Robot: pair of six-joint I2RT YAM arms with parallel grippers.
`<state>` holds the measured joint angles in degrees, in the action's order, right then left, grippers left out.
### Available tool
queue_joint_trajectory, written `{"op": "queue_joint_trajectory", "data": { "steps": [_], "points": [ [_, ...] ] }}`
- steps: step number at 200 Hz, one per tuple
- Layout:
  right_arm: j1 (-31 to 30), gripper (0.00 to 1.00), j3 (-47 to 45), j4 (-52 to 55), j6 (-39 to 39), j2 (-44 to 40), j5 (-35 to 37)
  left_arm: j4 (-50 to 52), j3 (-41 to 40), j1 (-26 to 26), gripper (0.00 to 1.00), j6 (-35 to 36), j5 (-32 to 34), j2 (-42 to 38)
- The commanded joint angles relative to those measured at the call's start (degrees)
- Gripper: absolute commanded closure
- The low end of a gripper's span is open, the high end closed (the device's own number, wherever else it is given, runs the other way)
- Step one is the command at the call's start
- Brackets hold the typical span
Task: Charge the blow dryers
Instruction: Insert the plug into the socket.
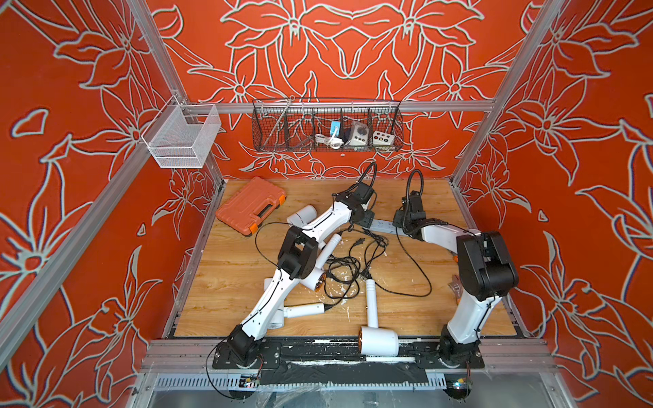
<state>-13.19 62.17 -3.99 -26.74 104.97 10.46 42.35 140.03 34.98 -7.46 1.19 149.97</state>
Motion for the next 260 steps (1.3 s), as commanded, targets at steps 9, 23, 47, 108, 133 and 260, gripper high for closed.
{"op": "queue_joint_trajectory", "data": {
  "steps": [9,23,47,108,133,260],
  "points": [
    [-0.60,1.00,1.04,0.26,0.29,1.34,1.09,5.02,-1.60,0.44,0.28,1.39,0.40,2.21],
    [-0.53,1.00,1.37,1.53,0.11,1.72,1.62,5.11,-1.63,0.51,0.28,1.44,0.48,2.02],
    [-0.53,1.00,0.93,2.25,-0.55,2.07,1.76,5.13,-1.74,0.53,0.28,1.49,0.48,1.82],
    [-0.58,1.00,-0.45,1.97,-0.68,1.83,2.61,5.24,-2.08,0.62,0.28,1.58,0.48,1.73],
    [-0.64,1.00,-1.27,1.70,-0.48,1.14,2.73,5.12,-2.05,0.70,0.27,1.58,0.48,1.73],
    [-1.16,1.00,-2.80,1.53,-0.51,-0.67,2.59,5.24,-1.97,0.79,0.27,1.58,0.11,1.21]
  ]
}}
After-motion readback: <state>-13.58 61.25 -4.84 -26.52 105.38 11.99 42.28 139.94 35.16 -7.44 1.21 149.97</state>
